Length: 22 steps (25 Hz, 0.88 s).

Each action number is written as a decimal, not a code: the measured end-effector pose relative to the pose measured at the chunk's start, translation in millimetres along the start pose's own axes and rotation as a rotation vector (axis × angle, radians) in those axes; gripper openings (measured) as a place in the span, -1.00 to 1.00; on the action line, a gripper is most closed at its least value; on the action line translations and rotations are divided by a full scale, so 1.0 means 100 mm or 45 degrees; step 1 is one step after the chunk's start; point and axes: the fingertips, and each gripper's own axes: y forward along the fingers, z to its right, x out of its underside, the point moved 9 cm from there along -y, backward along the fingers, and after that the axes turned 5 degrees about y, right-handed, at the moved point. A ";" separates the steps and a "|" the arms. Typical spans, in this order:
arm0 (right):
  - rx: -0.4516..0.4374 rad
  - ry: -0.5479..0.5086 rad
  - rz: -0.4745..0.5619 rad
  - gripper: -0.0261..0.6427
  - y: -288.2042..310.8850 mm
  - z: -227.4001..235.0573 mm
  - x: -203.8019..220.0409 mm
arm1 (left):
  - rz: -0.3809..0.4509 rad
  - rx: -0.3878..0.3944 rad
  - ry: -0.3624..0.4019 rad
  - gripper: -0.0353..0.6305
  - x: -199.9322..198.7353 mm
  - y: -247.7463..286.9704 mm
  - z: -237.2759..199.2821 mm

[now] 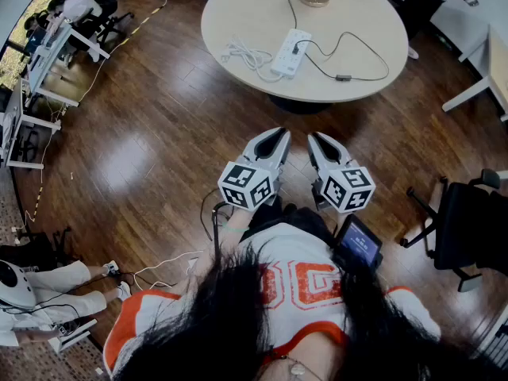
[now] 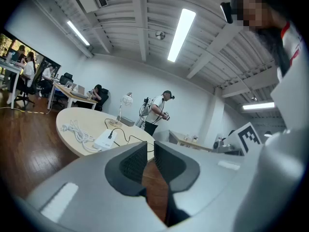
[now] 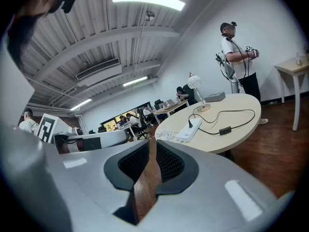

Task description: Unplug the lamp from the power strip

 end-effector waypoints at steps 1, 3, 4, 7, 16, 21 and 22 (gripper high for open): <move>-0.001 0.004 -0.002 -0.78 0.01 0.01 -0.01 | 0.002 -0.003 -0.001 -0.80 -0.01 0.02 -0.01; -0.002 0.009 -0.006 -0.78 0.05 0.04 -0.02 | 0.008 -0.009 -0.002 -0.80 -0.03 0.05 -0.05; 0.000 0.010 -0.006 -0.78 0.06 0.05 -0.03 | 0.012 -0.014 -0.002 -0.80 -0.04 0.08 -0.07; 0.013 0.018 -0.007 -0.78 0.13 0.13 -0.05 | 0.014 -0.014 -0.005 -0.80 -0.06 0.17 -0.16; 0.065 0.022 -0.025 -0.78 0.62 0.28 -0.26 | -0.003 0.050 -0.034 -0.80 -0.21 0.56 -0.61; 0.100 0.027 -0.029 -0.78 1.00 0.32 -0.41 | -0.025 0.080 -0.051 -0.80 -0.36 0.75 -0.98; 0.109 0.029 -0.030 -0.78 1.08 0.33 -0.43 | -0.029 0.089 -0.059 -0.80 -0.38 0.79 -1.05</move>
